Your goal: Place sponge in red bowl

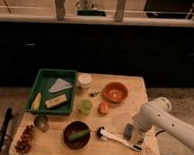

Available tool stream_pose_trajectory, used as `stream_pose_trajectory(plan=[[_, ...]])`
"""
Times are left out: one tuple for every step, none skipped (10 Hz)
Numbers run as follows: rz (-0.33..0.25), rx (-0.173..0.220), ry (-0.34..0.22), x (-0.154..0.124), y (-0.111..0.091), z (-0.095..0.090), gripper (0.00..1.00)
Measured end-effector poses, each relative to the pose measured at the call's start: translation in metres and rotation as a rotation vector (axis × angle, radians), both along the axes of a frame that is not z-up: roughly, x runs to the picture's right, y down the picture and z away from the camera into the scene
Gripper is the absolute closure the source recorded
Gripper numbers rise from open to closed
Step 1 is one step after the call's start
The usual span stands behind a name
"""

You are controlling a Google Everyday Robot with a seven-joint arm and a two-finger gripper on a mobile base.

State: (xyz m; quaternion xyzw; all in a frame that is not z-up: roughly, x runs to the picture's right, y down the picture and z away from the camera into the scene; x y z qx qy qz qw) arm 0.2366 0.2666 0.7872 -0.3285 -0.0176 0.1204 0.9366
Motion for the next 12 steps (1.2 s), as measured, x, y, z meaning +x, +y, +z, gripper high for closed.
stream_pose_trajectory(plan=[[0.005,-0.017,0.006,0.002,0.004,0.007,0.21],[0.011,-0.026,0.012,0.005,0.007,0.013,0.26],[0.013,-0.033,0.016,0.007,0.008,0.015,0.34],[0.010,-0.035,0.021,0.011,0.009,0.019,0.46],[0.007,-0.036,0.023,0.013,0.010,0.018,0.55],[0.001,-0.034,0.025,0.015,0.010,0.018,0.63],[0.003,-0.036,0.026,0.016,0.010,0.017,0.75],[0.005,-0.037,0.026,0.016,0.010,0.017,0.86],[0.005,-0.037,0.027,0.018,0.010,0.016,0.95],[-0.002,-0.039,0.028,0.026,0.010,0.014,1.00],[-0.009,-0.032,0.026,0.037,0.005,0.009,1.00],[-0.017,-0.023,0.021,0.046,0.000,0.003,1.00]])
